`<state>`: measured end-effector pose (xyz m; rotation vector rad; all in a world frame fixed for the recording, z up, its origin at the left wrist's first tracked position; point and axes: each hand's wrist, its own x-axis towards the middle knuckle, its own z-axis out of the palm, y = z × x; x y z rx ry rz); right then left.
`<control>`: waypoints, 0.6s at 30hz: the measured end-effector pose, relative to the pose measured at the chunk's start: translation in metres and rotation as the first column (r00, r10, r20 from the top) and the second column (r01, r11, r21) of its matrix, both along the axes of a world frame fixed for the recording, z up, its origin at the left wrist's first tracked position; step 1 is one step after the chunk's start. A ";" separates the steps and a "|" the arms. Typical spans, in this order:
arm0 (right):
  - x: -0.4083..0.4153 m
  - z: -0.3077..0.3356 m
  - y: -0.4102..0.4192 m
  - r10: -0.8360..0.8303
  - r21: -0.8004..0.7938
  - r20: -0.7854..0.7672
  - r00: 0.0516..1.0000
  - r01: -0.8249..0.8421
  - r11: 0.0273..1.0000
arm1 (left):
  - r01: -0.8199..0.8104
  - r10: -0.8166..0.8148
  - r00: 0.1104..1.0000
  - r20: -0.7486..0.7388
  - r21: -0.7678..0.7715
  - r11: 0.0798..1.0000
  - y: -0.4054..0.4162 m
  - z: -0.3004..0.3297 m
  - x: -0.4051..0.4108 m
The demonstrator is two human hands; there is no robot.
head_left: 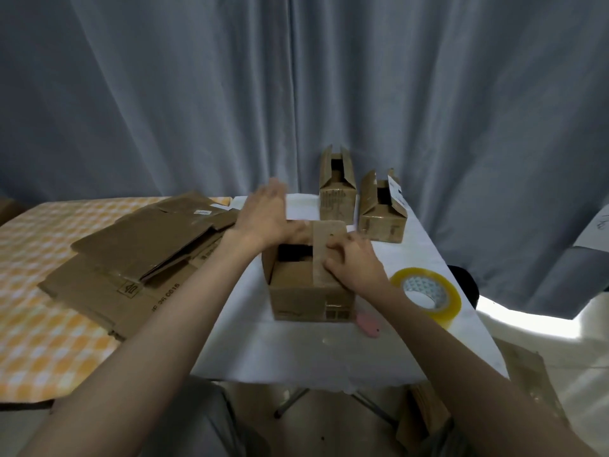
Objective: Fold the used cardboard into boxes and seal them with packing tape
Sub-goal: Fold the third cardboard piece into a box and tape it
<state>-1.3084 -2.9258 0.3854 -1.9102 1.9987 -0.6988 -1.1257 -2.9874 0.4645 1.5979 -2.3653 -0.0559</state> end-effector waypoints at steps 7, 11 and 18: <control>0.002 -0.005 0.000 -0.064 0.014 0.125 0.990 0.062 0.998 | 0.124 -0.009 0.964 -0.264 0.422 0.898 0.036 -0.022 0.013; -0.004 -0.007 0.007 -0.103 0.099 0.300 0.948 0.076 0.992 | 0.126 -0.142 0.990 0.001 0.452 0.883 0.047 -0.060 0.026; 0.003 -0.008 0.009 -0.113 0.033 0.440 0.891 0.110 0.993 | 0.174 -0.065 0.946 -0.318 0.328 0.929 0.055 -0.092 0.027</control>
